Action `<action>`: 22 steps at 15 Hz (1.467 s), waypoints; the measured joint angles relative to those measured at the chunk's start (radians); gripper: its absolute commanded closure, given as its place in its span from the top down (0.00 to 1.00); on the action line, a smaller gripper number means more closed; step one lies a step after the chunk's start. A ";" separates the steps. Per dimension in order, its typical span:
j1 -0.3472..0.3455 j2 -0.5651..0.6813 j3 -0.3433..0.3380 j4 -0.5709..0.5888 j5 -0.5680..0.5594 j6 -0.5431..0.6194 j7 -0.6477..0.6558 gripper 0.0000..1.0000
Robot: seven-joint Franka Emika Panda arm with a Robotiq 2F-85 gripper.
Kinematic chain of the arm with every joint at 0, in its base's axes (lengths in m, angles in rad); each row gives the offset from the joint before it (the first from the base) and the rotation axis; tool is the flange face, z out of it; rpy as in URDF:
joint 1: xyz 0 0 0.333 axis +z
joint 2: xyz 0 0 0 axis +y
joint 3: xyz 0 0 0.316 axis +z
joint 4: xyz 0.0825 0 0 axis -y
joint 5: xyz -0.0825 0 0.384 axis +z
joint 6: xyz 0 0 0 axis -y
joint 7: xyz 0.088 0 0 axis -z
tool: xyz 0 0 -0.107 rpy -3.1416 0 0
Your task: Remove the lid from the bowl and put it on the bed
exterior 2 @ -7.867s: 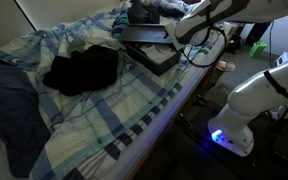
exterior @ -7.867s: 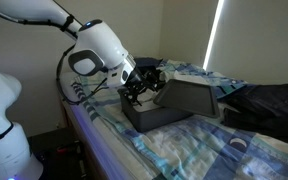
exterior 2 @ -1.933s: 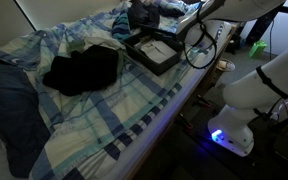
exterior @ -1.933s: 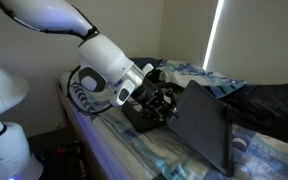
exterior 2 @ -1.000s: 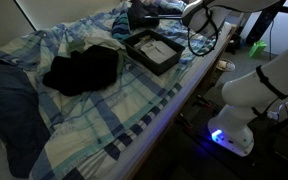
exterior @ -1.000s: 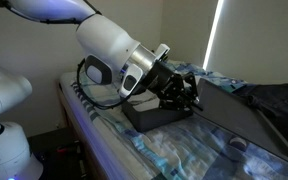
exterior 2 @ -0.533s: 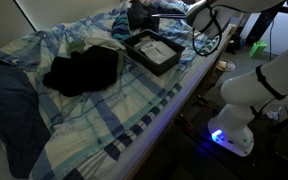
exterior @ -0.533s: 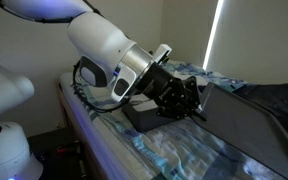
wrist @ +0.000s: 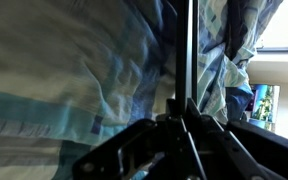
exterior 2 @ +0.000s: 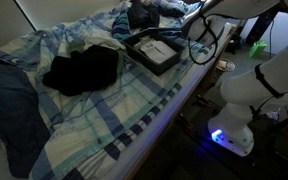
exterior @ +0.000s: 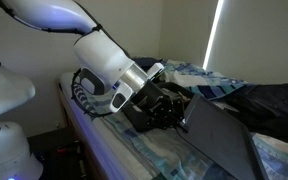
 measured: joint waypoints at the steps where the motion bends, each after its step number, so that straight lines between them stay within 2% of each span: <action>1: -0.017 0.000 0.014 0.000 0.003 0.000 0.000 0.10; 2: -0.033 0.001 0.026 0.000 0.004 0.000 0.000 0.36; 3: -0.045 0.003 0.035 0.000 0.004 0.000 0.000 0.37; 9: -0.052 0.015 0.068 -0.012 0.004 0.000 -0.003 0.81; 12: -0.048 0.013 0.091 -0.017 0.004 -0.011 -0.007 0.99; 17: -0.041 -0.050 0.114 -0.035 0.004 -0.128 -0.007 1.00; 22: -0.041 -0.198 0.116 -0.041 0.004 -0.348 -0.005 1.00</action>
